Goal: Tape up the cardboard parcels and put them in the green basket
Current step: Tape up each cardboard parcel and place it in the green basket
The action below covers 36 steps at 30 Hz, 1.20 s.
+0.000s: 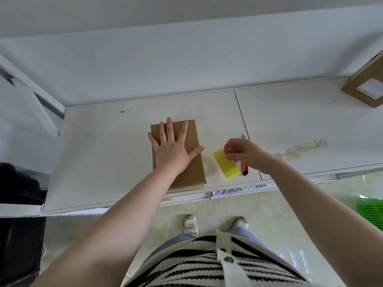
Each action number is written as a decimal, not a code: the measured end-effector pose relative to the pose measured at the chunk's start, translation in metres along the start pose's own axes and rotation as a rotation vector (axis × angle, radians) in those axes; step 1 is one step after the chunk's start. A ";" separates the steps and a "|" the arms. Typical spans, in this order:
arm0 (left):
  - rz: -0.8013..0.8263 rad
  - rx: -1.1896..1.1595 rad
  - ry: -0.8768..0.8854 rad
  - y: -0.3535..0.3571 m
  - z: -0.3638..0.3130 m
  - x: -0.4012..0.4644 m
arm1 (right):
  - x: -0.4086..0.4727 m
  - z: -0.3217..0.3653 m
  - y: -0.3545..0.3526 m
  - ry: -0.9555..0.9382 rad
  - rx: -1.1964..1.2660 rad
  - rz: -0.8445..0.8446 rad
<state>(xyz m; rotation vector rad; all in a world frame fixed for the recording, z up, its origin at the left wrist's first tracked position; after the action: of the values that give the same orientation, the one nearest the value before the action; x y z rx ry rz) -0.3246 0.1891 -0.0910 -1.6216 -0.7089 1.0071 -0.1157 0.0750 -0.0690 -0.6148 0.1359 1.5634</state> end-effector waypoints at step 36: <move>0.118 -1.267 0.095 -0.080 -0.059 -0.023 | -0.027 0.034 0.010 -0.167 0.234 -0.265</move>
<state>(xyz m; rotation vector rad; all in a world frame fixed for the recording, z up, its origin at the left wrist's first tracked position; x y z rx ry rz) -0.2806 0.1641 -0.0030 -2.7766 -1.3311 0.5047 -0.1363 0.0654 -0.0304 -0.3026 0.1048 1.3123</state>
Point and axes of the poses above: each hand's wrist, its own x-axis towards the middle knuckle, its own y-axis out of the palm, z = x × y, the point moved 1 cm from there along x, towards the middle knuckle, and after that the axes turned 4 degrees about z, right-handed, at the moved point
